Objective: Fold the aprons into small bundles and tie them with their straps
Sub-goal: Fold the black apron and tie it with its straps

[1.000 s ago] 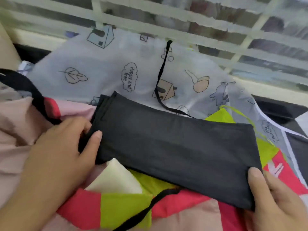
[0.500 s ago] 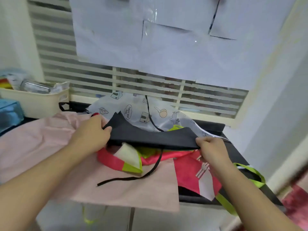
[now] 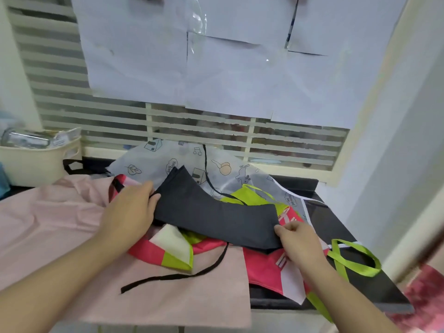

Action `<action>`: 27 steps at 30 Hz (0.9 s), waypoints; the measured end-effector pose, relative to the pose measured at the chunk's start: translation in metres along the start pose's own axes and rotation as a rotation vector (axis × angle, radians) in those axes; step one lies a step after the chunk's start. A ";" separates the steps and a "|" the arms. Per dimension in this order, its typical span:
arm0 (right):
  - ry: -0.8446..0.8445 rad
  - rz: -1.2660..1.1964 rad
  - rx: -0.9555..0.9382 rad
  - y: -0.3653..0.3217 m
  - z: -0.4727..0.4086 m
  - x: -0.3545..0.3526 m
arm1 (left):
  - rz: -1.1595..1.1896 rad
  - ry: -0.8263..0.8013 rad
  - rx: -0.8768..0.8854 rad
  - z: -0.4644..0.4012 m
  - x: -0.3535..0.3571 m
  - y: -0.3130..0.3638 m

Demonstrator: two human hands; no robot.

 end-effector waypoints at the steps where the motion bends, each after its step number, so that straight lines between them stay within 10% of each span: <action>1: -0.021 0.002 0.015 0.002 -0.003 0.005 | 0.001 -0.025 -0.013 -0.007 0.008 -0.003; 12: -0.014 0.204 -0.140 -0.011 -0.020 0.031 | -0.238 -0.409 -0.084 -0.012 0.074 -0.047; 16: 0.018 0.255 -0.183 -0.021 -0.014 0.026 | -0.309 -0.228 0.168 -0.019 0.062 -0.011; 21: -0.231 0.123 -0.274 -0.038 0.033 0.023 | 0.304 -0.289 0.298 -0.022 0.083 0.050; 27: 0.005 0.299 -0.347 -0.021 0.045 0.021 | 0.255 -0.651 0.179 0.008 0.135 0.028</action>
Point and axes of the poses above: each hand's wrist, its own z-axis away from the middle knuckle, its own x-axis out of the palm, y = z × x, the point moved 7 cm from there along -z, towards the middle knuckle, and after that the axes turned 15 degrees about y, right-handed, at the moved point
